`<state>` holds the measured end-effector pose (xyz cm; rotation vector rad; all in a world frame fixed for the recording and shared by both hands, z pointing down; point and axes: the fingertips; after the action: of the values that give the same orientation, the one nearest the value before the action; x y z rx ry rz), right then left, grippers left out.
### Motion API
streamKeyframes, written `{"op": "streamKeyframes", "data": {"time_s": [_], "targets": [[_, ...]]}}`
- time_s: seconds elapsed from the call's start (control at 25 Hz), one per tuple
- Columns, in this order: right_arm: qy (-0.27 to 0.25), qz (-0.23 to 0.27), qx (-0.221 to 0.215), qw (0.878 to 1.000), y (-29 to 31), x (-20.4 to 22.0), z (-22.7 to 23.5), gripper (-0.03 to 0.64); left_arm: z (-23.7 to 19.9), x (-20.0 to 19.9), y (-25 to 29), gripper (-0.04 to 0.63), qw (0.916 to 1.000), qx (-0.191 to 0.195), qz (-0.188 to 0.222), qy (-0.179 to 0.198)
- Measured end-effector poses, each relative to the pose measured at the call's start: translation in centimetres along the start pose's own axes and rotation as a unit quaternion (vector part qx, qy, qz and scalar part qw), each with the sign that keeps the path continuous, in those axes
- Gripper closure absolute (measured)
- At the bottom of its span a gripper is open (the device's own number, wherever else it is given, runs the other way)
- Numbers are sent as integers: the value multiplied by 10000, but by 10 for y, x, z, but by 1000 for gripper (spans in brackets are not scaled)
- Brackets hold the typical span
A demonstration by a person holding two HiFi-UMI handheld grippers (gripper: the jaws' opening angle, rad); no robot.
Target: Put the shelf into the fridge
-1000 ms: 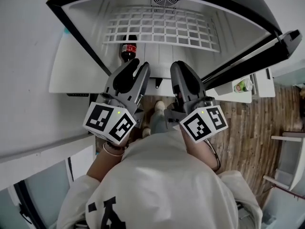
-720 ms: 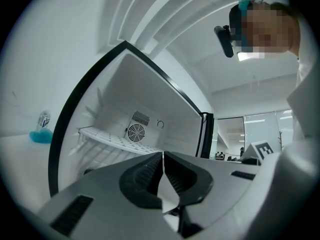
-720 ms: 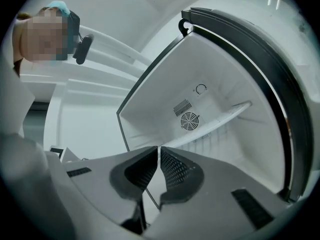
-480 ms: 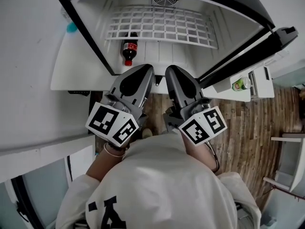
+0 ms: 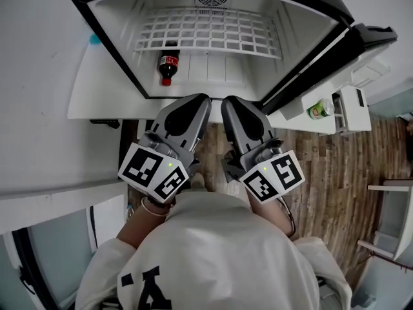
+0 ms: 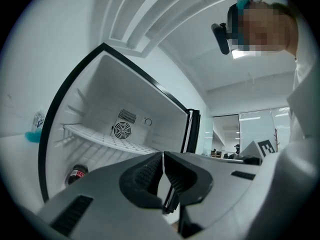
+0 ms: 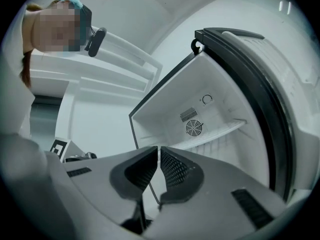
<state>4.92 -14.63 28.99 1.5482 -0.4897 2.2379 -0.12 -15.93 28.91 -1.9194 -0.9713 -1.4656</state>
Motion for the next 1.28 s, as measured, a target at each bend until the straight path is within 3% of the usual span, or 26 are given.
{"op": "streamKeyframes", "data": {"time_s": [1.28], "targets": [[-374,-137,-633,9972,-227,-6,-70,577,214,49,-89,580,9983,-355,458,-63]]}}
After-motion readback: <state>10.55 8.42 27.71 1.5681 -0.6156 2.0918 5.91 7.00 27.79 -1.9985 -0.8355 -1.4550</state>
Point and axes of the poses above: the fingertips, and each gripper's own axes: y forward along the fingers, z to its right, x out of its underside, and after that the axes turned 6 degrees about -z, right-handed
